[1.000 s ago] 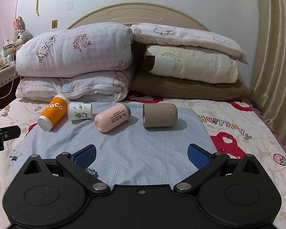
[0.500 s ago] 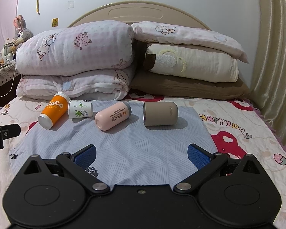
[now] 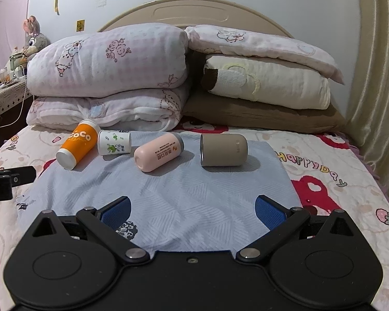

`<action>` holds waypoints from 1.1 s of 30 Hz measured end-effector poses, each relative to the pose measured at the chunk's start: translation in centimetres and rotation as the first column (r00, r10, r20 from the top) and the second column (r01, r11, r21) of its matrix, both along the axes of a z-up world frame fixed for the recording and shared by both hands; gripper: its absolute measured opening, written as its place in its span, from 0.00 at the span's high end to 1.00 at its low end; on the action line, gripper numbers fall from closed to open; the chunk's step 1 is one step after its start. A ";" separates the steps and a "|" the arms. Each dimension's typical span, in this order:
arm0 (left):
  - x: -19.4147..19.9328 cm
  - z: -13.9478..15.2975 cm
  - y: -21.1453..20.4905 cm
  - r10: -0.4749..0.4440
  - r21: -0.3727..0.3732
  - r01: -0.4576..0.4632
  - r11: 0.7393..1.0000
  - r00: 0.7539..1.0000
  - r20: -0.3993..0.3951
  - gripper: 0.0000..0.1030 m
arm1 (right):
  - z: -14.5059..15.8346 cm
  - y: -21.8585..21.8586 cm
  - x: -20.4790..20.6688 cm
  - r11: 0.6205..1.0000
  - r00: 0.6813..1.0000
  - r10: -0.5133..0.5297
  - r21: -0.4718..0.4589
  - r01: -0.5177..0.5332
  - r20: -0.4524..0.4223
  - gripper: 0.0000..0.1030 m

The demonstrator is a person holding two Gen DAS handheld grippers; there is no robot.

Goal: Flip cup upright
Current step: 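Move the right tool to the beige MINISO tumbler and close around its base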

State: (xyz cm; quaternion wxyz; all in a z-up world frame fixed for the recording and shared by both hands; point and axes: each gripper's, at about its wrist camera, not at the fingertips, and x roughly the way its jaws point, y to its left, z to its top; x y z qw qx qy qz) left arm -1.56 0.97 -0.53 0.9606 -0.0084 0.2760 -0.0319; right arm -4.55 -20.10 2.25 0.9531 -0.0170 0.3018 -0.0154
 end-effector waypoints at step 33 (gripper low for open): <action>20.8 -6.6 -16.8 -0.305 -0.381 0.199 0.903 0.921 -0.242 0.03 | -3.1 -7.1 17.0 0.435 0.628 0.679 -0.482 -0.761 -0.380 0.02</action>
